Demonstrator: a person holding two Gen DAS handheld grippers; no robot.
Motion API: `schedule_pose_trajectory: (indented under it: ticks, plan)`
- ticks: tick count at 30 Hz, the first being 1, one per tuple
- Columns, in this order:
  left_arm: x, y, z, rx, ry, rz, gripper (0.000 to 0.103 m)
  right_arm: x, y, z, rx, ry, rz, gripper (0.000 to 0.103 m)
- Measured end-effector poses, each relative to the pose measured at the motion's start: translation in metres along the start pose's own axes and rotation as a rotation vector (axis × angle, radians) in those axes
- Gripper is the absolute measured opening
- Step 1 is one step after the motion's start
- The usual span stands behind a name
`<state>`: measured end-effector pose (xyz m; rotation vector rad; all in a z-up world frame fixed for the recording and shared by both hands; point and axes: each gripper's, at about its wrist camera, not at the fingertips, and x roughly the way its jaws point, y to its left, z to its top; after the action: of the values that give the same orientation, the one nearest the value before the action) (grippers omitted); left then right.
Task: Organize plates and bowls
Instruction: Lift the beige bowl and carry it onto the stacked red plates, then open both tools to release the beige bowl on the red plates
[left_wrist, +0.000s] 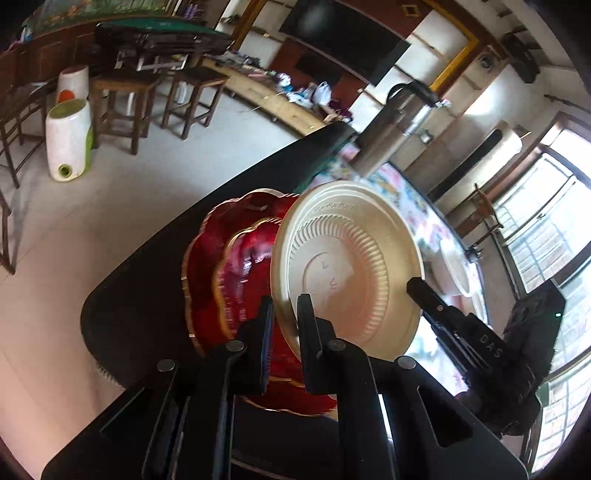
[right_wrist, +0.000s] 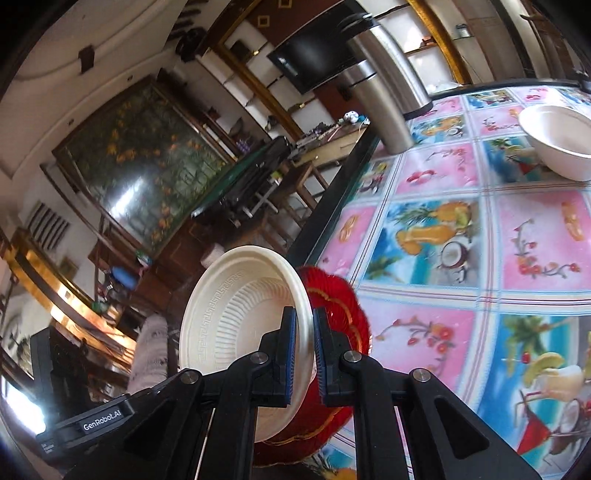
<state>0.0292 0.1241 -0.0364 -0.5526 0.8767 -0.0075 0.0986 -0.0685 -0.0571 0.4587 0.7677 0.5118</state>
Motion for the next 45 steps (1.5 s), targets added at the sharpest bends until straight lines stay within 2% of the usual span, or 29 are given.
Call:
schedule_pose_trajectory:
  ticks: [5,9,13,21,24,30,32,34,40,41,42,43,45]
  plan:
    - [0.014,0.008,-0.004,0.011,0.023,0.04,0.011,0.019,0.004,-0.012,-0.029,0.031,-0.046,0.01]
    - [0.016,0.009,-0.005,0.037,0.01,0.068,0.011,0.027,0.002,-0.019,-0.049,0.045,-0.069,0.01]
    - [0.01,0.005,-0.006,0.097,-0.04,0.16,0.013,0.03,0.009,-0.024,-0.106,0.024,-0.111,0.014]
    - [0.01,0.003,-0.006,0.149,-0.055,0.216,0.014,0.016,0.005,-0.021,-0.119,-0.027,-0.092,0.014]
    - [0.007,0.001,-0.007,0.159,-0.066,0.249,0.02,0.007,-0.001,-0.017,-0.111,-0.05,-0.072,0.014]
    - [-0.001,-0.003,-0.007,0.2,-0.116,0.324,0.02,-0.011,-0.023,-0.011,-0.066,-0.097,-0.085,0.016]
    - [-0.005,-0.004,-0.009,0.212,-0.135,0.351,0.02,-0.016,-0.033,-0.009,-0.043,-0.106,-0.087,0.023]
    - [-0.01,-0.006,-0.008,0.224,-0.169,0.38,0.02,-0.02,-0.046,-0.006,-0.01,-0.113,-0.098,0.025]
    - [-0.03,-0.029,-0.015,0.288,-0.278,0.394,0.021,-0.033,-0.07,0.003,0.044,-0.149,-0.133,0.027]
    - [-0.033,-0.036,-0.017,0.311,-0.293,0.389,0.023,-0.036,-0.074,0.004,0.056,-0.155,-0.138,0.028]
    - [-0.035,-0.045,-0.02,0.338,-0.307,0.382,0.033,-0.038,-0.077,0.004,0.068,-0.159,-0.138,0.029]
    - [-0.038,-0.055,-0.025,0.368,-0.321,0.37,0.05,-0.04,-0.081,0.005,0.083,-0.161,-0.138,0.031]
    - [-0.043,-0.077,-0.036,0.432,-0.355,0.341,0.067,-0.045,-0.09,0.007,0.107,-0.167,-0.139,0.032]
